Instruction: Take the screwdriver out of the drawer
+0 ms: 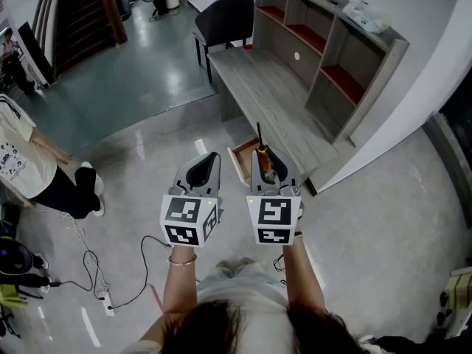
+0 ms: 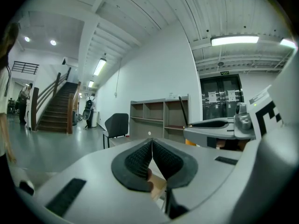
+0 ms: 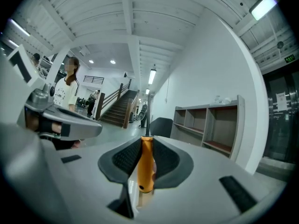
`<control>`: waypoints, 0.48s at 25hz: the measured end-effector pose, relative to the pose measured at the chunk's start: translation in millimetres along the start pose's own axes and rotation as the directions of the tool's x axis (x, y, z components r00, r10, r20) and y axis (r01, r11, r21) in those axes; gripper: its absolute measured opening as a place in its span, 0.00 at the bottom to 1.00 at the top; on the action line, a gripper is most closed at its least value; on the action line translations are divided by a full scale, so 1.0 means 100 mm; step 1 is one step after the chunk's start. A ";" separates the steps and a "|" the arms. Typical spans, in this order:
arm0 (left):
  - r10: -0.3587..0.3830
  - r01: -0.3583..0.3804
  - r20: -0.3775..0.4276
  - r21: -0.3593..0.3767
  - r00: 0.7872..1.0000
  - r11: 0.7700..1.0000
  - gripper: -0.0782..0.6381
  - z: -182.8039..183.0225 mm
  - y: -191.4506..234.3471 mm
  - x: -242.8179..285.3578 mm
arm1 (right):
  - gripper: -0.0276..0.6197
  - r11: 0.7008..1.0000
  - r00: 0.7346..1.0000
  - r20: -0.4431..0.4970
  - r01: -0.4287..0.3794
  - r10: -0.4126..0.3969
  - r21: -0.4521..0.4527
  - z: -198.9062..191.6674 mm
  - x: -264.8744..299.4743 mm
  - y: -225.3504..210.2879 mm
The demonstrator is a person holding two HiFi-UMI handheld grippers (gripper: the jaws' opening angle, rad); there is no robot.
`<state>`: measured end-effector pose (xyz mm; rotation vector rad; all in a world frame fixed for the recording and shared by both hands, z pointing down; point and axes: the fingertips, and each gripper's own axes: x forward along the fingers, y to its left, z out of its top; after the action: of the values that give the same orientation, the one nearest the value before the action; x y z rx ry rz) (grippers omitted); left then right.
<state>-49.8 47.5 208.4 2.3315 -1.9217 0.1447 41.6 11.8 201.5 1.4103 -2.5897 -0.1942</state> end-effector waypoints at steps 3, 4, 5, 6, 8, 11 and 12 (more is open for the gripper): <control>0.009 -0.009 -0.002 0.000 1.000 1.000 0.13 0.01 -0.08 0.04 | 0.18 1.000 1.000 0.004 -0.011 0.011 -0.001 -0.01 -0.03 -0.07; 0.012 -0.012 -0.001 0.000 1.000 1.000 0.13 0.01 -0.10 0.04 | 0.18 1.000 1.000 0.007 -0.015 0.015 -0.001 0.00 -0.03 -0.09; 0.017 -0.017 -0.001 -0.001 1.000 1.000 0.13 0.01 -0.11 0.04 | 0.18 1.000 1.000 0.010 -0.018 0.018 -0.002 0.00 -0.04 -0.10; 0.022 -0.022 -0.001 -0.002 1.000 1.000 0.13 0.01 -0.12 0.04 | 0.18 1.000 1.000 0.013 -0.021 0.021 -0.002 0.01 -0.05 -0.12; 0.032 -0.032 -0.002 -0.003 0.999 0.999 0.13 0.01 -0.13 0.04 | 0.18 1.000 0.999 0.017 -0.028 0.028 -0.004 0.01 -0.06 -0.13; 0.044 -0.044 -0.002 -0.004 0.999 0.999 0.13 0.01 -0.14 0.07 | 0.18 0.999 0.999 0.020 -0.039 0.039 -0.009 0.00 -0.05 -0.16; 0.048 -0.048 -0.003 -0.004 0.999 0.999 0.13 0.01 -0.15 0.08 | 0.18 0.999 0.999 0.020 -0.042 0.042 -0.011 -0.01 -0.05 -0.16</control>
<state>-33.8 42.7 208.5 2.2829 -1.9756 0.1486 57.8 7.0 198.7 1.3557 -2.6283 -0.2163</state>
